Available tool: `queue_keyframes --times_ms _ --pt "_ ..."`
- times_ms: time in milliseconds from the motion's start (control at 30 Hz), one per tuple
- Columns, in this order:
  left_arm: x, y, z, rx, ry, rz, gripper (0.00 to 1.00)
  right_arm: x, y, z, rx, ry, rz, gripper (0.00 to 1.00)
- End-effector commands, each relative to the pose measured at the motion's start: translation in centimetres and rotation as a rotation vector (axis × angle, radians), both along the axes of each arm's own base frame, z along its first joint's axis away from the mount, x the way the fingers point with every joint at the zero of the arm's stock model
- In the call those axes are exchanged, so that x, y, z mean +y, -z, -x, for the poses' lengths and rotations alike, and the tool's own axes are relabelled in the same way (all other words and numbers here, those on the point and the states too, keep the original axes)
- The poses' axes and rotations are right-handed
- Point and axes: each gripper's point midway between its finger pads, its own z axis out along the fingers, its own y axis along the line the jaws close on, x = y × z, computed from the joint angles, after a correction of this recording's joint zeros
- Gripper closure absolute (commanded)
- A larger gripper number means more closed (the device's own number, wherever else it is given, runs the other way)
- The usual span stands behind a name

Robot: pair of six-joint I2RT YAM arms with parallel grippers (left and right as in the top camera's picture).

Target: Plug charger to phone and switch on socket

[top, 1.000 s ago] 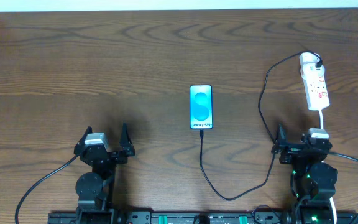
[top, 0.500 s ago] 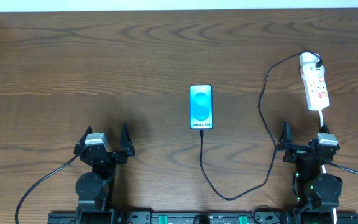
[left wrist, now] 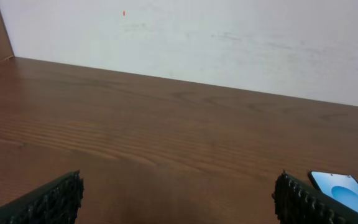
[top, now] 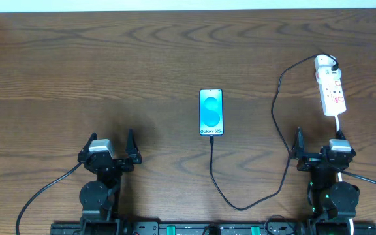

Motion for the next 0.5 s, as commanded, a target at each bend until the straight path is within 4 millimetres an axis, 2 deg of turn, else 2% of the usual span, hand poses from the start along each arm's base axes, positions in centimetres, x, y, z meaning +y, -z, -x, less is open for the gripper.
queue_keyframes --times_ms 0,467 --pt "0.23 1.74 0.10 0.052 -0.009 -0.023 0.02 0.51 0.05 0.01 0.002 -0.028 0.043 0.01" --pt "0.23 1.74 0.10 0.052 -0.009 -0.023 0.02 0.71 0.03 0.01 0.002 -0.038 0.045 0.01"
